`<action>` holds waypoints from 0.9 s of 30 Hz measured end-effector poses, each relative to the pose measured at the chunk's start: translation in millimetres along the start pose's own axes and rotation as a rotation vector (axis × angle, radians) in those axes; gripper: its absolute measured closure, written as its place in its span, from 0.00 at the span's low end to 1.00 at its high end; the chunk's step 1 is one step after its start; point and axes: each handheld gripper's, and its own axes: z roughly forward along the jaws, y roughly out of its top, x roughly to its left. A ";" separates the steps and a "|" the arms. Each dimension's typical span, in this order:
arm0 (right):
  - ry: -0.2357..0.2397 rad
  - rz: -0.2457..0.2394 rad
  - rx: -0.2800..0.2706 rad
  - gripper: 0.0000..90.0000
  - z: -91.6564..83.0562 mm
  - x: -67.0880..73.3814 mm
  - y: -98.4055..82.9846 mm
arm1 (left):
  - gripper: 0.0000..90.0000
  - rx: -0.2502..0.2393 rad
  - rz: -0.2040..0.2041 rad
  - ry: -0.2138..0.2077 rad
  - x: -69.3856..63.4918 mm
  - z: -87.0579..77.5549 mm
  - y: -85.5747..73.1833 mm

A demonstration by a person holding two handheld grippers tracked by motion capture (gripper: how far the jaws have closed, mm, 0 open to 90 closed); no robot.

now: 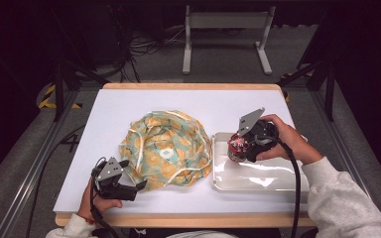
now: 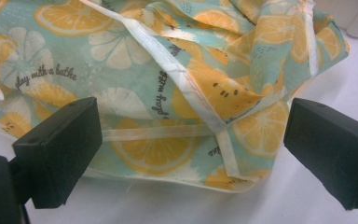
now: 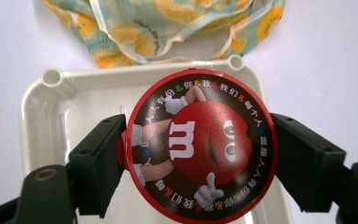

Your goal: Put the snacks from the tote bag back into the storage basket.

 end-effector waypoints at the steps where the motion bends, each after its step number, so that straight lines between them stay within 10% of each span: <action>1: 0.001 -0.001 0.007 0.26 0.8 0.4 -1.4 | 0.05 0.000 0.000 -0.002 -0.3 0.5 0.1; 27: 0.042 0.001 0.116 0.26 26.0 5.1 -27.0 | 0.05 0.004 0.007 -0.001 -0.5 0.6 0.2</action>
